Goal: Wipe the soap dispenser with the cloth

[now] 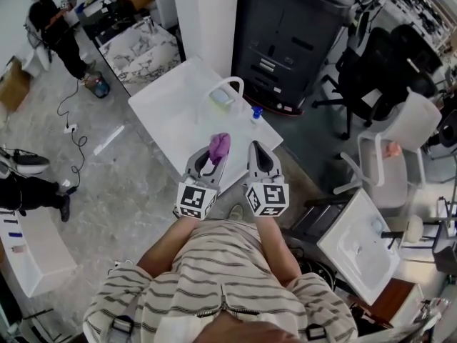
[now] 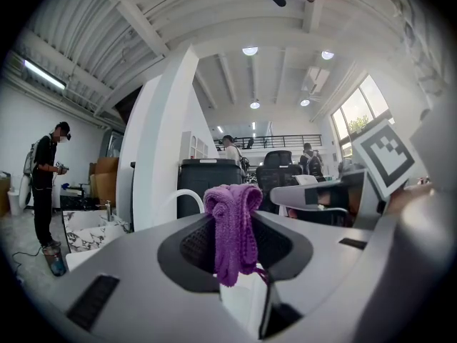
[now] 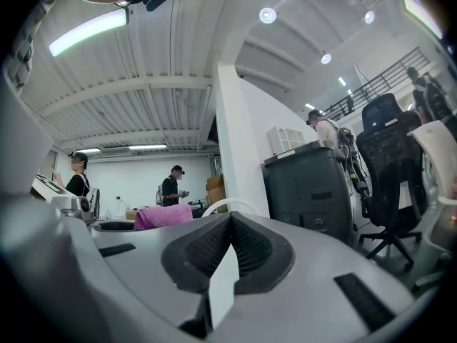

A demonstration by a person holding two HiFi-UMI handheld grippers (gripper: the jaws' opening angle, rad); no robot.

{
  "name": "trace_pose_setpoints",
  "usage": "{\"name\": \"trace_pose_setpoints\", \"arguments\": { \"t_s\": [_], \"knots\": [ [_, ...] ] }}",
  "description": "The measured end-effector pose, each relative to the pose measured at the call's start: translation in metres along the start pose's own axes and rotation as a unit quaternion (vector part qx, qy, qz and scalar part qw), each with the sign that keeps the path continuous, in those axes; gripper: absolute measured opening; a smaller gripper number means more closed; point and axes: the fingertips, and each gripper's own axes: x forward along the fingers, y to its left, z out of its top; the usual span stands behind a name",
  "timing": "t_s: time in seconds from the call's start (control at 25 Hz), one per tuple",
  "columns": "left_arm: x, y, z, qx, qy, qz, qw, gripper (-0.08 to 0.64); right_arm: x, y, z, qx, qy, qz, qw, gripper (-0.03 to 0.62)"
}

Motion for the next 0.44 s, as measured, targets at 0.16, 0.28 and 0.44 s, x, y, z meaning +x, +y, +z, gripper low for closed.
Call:
{"name": "trace_pose_setpoints", "arguments": {
  "t_s": [0.16, 0.28, 0.44],
  "knots": [
    [-0.0006, -0.0028, 0.0026, -0.002, -0.004, 0.002, 1.0, 0.117, -0.0035, 0.0012, 0.004, -0.002, -0.003, 0.003, 1.0, -0.003],
    [0.0003, -0.0069, 0.0013, -0.001, -0.003, 0.002, 1.0, 0.117, -0.0067, -0.0001, 0.0038, -0.003, -0.004, 0.004, 1.0, -0.003],
    [0.0022, -0.0084, 0.0012, 0.003, -0.002, 0.001, 1.0, 0.117, -0.0066, -0.0013, 0.0049, -0.001, -0.006, 0.005, 1.0, -0.003]
  ]
}}
